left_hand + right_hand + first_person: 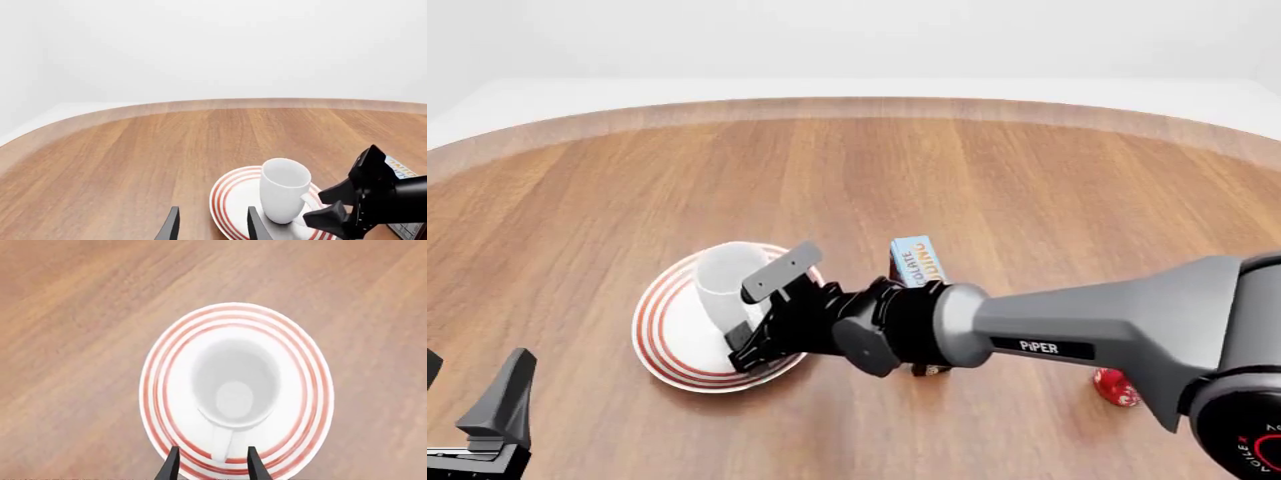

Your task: Pick up the white mug and put it on the plate, and put the chocolate pudding to the right of the plate.

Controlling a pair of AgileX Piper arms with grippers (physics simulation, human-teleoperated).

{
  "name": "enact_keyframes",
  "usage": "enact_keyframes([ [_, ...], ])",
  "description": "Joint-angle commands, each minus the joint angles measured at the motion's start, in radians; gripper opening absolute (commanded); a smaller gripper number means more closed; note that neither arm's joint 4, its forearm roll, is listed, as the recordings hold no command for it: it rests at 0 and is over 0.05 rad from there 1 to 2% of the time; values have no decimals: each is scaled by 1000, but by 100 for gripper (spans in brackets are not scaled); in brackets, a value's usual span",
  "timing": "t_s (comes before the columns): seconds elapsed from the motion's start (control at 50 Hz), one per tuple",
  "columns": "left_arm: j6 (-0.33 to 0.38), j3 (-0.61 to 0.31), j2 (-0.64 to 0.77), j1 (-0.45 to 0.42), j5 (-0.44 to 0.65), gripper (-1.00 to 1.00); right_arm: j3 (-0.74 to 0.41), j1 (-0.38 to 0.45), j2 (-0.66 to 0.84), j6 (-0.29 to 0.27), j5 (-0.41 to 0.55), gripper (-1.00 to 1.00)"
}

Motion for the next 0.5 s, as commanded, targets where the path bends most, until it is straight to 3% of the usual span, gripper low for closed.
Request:
enact_keyframes([
  [0.02,0,0,0,0,0,100,9,3,-30,-5,5,100],
  [0.5,0,0,0,0,0,100,65,-10,-122,-22,9,100],
])
